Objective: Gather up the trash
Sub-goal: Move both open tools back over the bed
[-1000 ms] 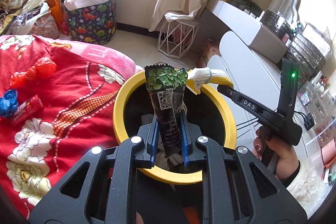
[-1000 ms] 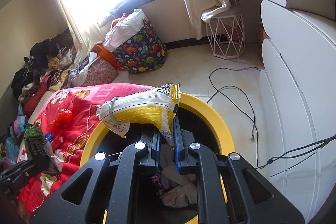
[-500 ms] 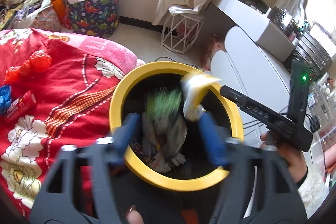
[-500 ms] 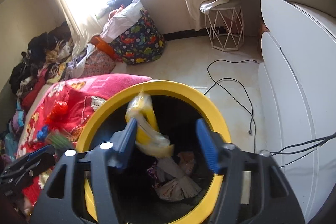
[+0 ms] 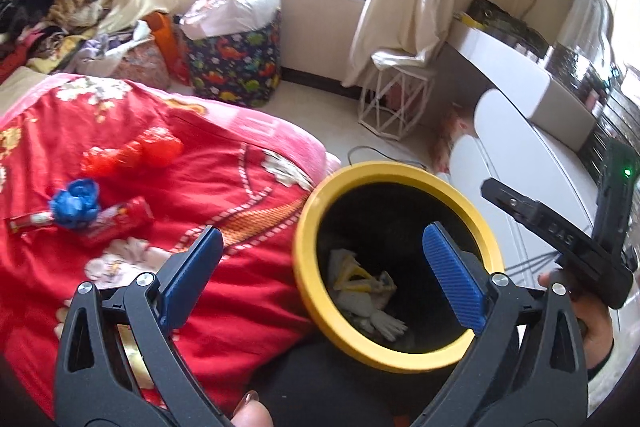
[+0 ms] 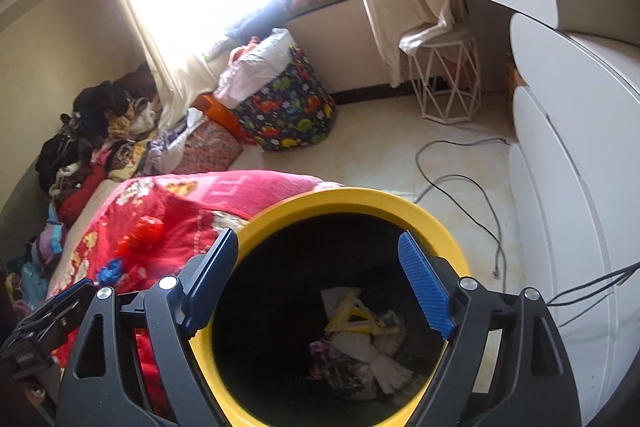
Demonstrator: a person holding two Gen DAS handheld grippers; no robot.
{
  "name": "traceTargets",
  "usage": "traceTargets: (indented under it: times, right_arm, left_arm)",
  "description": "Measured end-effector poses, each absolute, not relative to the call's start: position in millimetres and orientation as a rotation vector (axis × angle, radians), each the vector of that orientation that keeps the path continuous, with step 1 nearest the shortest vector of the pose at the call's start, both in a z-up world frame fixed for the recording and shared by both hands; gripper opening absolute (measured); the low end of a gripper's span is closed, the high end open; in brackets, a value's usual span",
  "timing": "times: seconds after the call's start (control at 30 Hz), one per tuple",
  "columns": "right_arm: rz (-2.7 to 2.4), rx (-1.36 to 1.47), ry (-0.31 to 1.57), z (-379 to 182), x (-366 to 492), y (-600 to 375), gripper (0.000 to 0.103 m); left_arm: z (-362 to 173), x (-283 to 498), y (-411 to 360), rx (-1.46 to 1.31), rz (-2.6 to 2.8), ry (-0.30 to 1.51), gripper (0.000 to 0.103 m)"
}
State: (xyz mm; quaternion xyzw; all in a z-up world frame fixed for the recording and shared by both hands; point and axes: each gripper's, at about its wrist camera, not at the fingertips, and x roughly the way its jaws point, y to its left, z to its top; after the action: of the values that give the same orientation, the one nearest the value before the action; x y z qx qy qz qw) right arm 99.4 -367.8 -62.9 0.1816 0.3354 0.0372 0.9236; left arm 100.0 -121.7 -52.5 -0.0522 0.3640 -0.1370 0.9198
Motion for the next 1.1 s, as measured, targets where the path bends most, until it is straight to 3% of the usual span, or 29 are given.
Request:
traceTargets:
  times: [0.07,1.1]
  right_arm:
    - [0.091,0.372,0.679,-58.9,99.3,-361.9,0.084]
    - [0.314,0.236,0.694,-34.7,117.3,-227.2,0.084]
  left_arm:
    - [-47.9,100.1,-112.9,-0.114,-0.259,0.733,0.092]
    - [-30.7,98.2,16.2,-0.257,-0.007,0.63,0.092]
